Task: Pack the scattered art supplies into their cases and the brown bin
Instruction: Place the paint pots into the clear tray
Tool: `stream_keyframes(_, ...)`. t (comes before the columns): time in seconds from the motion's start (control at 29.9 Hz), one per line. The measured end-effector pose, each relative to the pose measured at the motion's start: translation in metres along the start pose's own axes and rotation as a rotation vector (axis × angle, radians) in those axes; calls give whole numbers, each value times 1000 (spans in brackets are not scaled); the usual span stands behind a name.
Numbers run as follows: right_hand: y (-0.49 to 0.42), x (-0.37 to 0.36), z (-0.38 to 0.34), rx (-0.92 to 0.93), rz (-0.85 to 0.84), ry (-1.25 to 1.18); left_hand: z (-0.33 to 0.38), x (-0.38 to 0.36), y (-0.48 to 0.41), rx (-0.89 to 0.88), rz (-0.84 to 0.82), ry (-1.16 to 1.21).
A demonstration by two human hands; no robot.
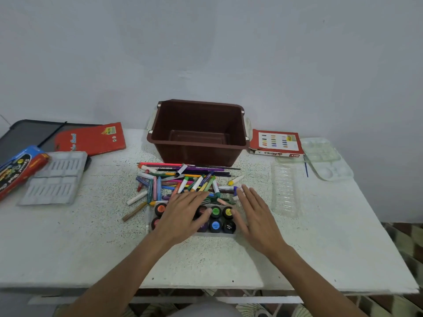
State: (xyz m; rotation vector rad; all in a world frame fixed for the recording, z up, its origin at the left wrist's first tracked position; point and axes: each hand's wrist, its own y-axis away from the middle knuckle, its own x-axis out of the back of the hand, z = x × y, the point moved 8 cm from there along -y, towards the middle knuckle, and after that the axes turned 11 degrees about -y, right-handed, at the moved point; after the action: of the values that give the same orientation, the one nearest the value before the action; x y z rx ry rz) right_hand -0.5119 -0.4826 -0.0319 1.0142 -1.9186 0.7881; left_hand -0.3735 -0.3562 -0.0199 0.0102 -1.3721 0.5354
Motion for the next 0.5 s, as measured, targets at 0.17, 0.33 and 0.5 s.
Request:
stream_keyframes(0.17,-13,2,-14,29,4,-55,-12,9,-8,98,7,93)
stream_keyframes(0.33,-43,-6,-41,57,-6,-163,-52,27,12,273,30,167)
stream_keyframes(0.5,-70,-20,-68,92,-52,-240,-100,44,33,462,99,168)
